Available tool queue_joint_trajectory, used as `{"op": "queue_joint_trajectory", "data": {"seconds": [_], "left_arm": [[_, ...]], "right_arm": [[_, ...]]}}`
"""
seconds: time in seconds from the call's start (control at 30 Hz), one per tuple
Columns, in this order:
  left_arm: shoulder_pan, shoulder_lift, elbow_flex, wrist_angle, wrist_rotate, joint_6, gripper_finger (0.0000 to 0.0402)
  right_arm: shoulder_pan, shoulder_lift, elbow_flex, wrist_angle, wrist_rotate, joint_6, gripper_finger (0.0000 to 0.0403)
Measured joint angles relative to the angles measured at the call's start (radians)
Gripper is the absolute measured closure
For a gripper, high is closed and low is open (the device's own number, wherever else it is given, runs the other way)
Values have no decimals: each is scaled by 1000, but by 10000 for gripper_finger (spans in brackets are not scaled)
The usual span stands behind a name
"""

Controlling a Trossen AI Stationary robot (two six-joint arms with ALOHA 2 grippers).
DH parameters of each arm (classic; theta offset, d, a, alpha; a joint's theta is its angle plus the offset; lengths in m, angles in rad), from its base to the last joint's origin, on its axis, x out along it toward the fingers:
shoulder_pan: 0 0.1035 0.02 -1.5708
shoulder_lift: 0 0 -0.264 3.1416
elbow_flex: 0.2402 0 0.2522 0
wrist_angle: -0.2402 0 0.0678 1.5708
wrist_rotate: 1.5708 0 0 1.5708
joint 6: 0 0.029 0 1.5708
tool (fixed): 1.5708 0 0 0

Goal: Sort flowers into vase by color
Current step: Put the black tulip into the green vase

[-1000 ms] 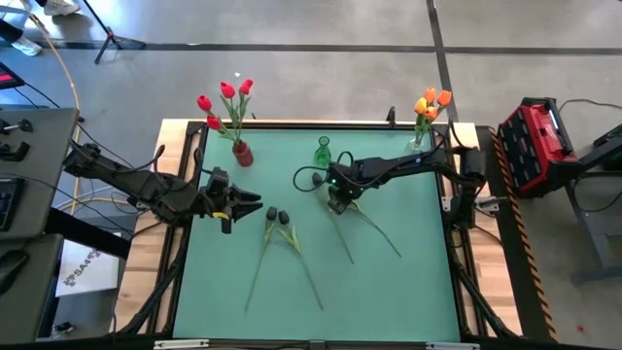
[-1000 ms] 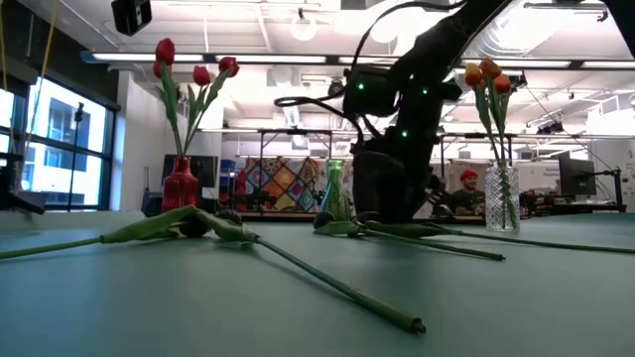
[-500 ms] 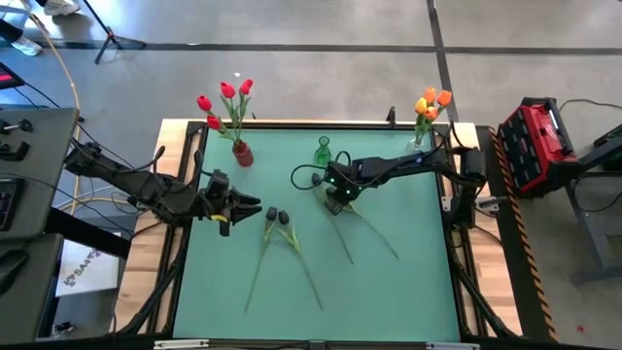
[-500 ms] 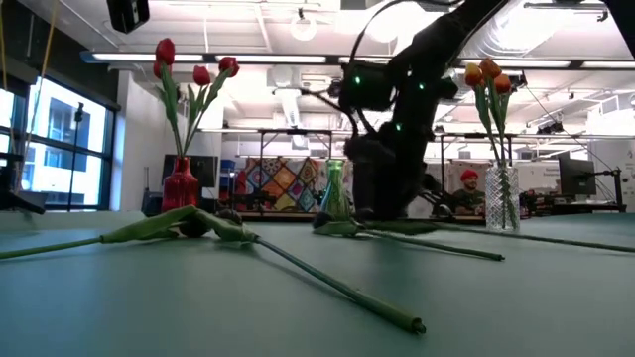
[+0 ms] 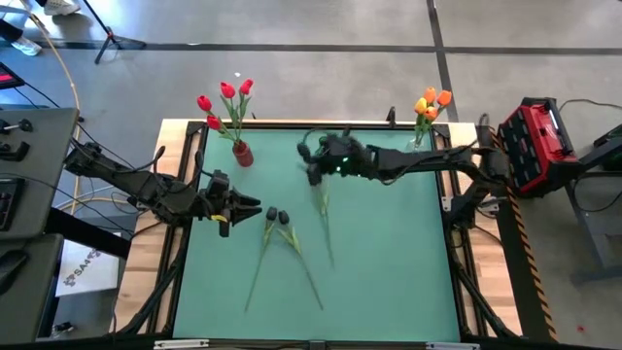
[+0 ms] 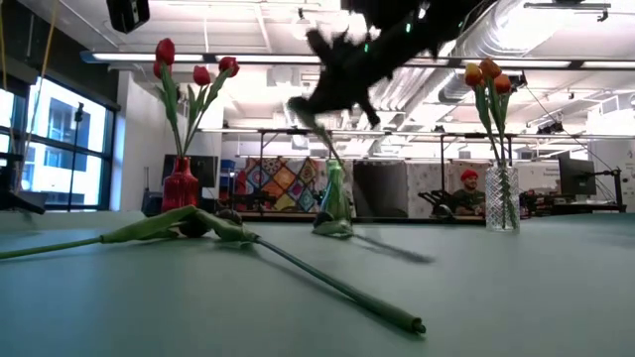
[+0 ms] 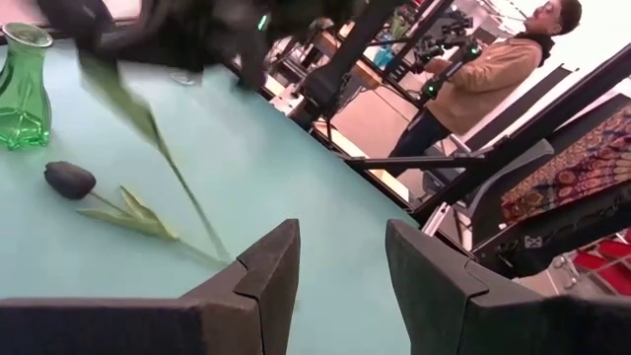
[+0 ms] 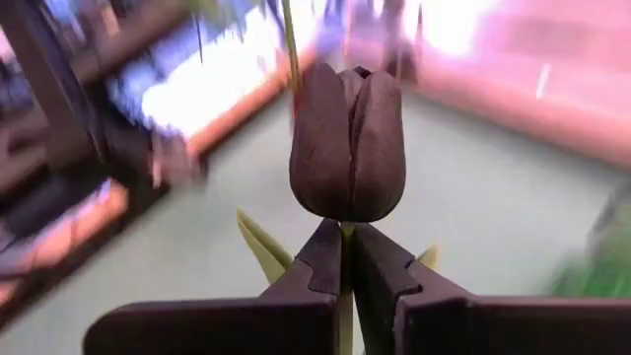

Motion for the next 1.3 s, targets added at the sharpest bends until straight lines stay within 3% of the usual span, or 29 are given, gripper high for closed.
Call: {"op": "queue_joint_trajectory", "data": {"seconds": [0.23,0.53,0.9,1.13,1.3], "left_arm": [[0,0,0,-23,0,0,262],[0,0,0,-53,-10,-17,262],[0,0,0,-54,-11,-35,262],[0,0,0,-57,-32,-36,262],[4,0,0,-73,-45,-37,262]], "right_arm": [[-15,-126,1,189,255,-320,402],[-32,-172,1,447,368,-634,402],[-73,-172,1,582,412,-797,403],[-102,-171,1,597,408,-804,403],[-139,-152,1,573,319,-760,403]]}}
